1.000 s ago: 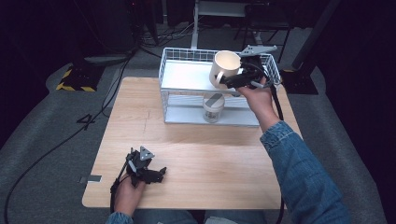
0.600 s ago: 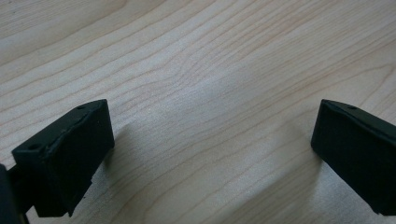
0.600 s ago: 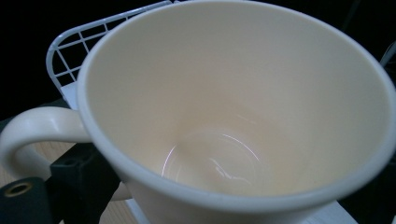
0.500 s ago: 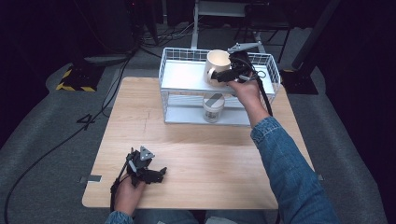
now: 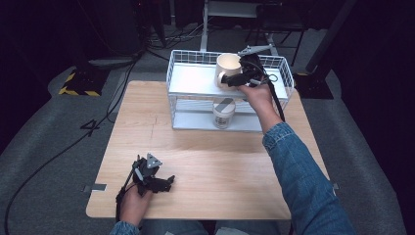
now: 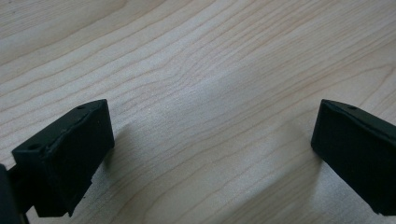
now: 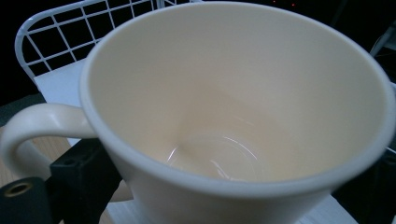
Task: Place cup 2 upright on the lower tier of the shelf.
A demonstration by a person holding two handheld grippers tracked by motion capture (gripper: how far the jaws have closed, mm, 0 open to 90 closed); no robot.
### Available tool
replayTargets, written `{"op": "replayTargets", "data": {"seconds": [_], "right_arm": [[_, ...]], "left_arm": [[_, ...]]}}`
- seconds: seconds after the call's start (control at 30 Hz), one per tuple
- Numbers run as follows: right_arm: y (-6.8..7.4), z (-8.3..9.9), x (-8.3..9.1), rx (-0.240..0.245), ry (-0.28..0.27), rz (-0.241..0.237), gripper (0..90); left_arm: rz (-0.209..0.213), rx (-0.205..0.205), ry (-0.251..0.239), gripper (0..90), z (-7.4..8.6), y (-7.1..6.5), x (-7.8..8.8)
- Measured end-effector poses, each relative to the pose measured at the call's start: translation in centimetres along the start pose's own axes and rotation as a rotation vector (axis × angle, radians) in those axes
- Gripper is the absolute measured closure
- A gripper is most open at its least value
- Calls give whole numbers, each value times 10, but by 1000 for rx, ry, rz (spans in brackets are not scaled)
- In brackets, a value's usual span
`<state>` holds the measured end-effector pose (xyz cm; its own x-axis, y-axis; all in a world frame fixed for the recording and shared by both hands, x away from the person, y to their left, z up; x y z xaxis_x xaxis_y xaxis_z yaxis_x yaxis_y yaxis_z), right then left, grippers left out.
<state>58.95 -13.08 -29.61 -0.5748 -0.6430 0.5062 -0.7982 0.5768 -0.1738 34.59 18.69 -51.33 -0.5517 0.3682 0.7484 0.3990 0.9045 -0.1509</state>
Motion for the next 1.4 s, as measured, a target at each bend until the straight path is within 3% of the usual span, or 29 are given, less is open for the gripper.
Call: {"op": "replayTargets", "data": {"seconds": [0.33,0.47,0.77,1.4], "right_arm": [[0,2,-1,9,-22,7,60],[1,3,-2,-8,-17,14,0],[-1,4,6,-23,-32,26,0],[8,10,53,30,-68,43,0]], "left_arm": [[2,1,0,0,0,0,0],[2,2,1,0,0,0,0],[3,7,1,0,0,0,0],[1,2,0,0,-1,0,-1]]}}
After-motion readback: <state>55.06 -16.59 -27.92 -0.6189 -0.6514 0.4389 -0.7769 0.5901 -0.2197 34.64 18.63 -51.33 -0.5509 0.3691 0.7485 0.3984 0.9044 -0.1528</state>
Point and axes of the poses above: each handheld gripper's, and its own axes: x roughly backward along the jaws, z roughly out of its underside, y roughly to its left, the point moved 1 cm from there along -x, roughly forward along the jaws, and after that the axes turned 11 degrees about x, right-handed, at the moved point
